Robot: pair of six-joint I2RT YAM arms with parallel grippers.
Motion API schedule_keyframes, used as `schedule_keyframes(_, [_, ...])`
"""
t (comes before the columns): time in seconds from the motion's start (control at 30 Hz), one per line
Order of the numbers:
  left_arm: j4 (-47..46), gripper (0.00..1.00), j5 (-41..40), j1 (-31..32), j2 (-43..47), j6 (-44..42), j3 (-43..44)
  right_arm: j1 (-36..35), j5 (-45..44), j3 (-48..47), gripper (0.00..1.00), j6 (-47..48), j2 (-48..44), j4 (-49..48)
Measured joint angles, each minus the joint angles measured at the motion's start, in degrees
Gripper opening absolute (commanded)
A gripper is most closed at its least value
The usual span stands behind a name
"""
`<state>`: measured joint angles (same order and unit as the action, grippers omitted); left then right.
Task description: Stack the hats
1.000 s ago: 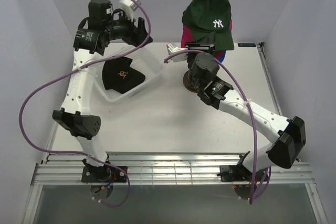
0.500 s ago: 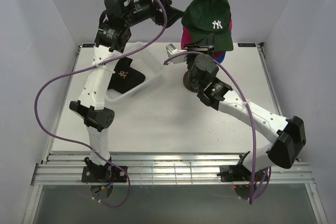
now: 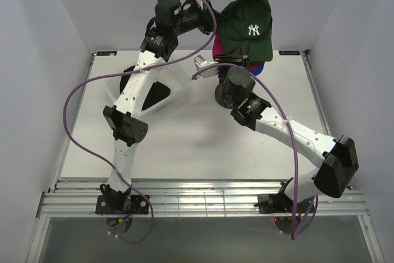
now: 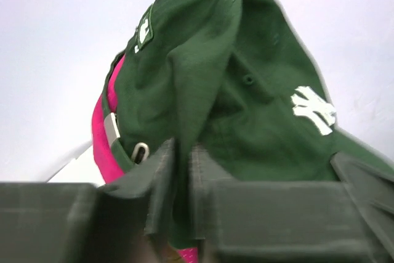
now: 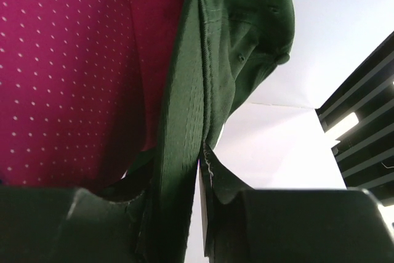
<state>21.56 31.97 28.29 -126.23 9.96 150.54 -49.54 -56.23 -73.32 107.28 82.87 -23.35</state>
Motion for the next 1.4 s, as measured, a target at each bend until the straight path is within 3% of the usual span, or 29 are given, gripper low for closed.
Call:
schedule_keyframes(0.13, [-0.6,0.00,0.0,0.4,0.1,-0.2,1.0,0.0,0.6,0.7,0.32,0.2,0.0,-1.4])
schedule_keyframes(0.17, [-0.7,0.00,0.0,0.3,0.1,-0.2,1.0,0.0,0.7,0.9,0.34,0.3,0.0,-1.8])
schedule_keyframes(0.27, [-0.7,0.00,-0.5,0.3,0.1,-0.3,1.0,-0.4,0.9,1.1,0.53,0.2,0.0,-2.6])
schedule_keyframes(0.47, [-0.7,0.00,-2.8,0.3,0.1,-0.9,1.0,-2.9,0.9,1.7,0.62,-0.4,-2.0,-6.3])
schedule_keyframes(0.6, [-0.7,0.00,-3.6,0.3,0.1,-1.0,1.0,-4.0,1.1,4.6,0.75,-4.2,-8.3,-4.8])
schedule_keyframes(1.03, [-0.7,0.00,-4.9,0.2,0.1,-1.2,1.0,-4.1,16.5,6.4,0.79,-32.0,-28.5,18.6])
schedule_keyframes(1.2, [-0.7,0.00,-4.9,0.2,0.1,-1.2,1.0,-3.0,20.7,10.4,0.72,-35.5,-33.0,22.1])
schedule_keyframes(1.4, [-0.7,0.00,-4.9,0.2,0.1,-1.1,1.0,7.1,25.2,13.4,0.69,-36.0,-33.2,24.0])
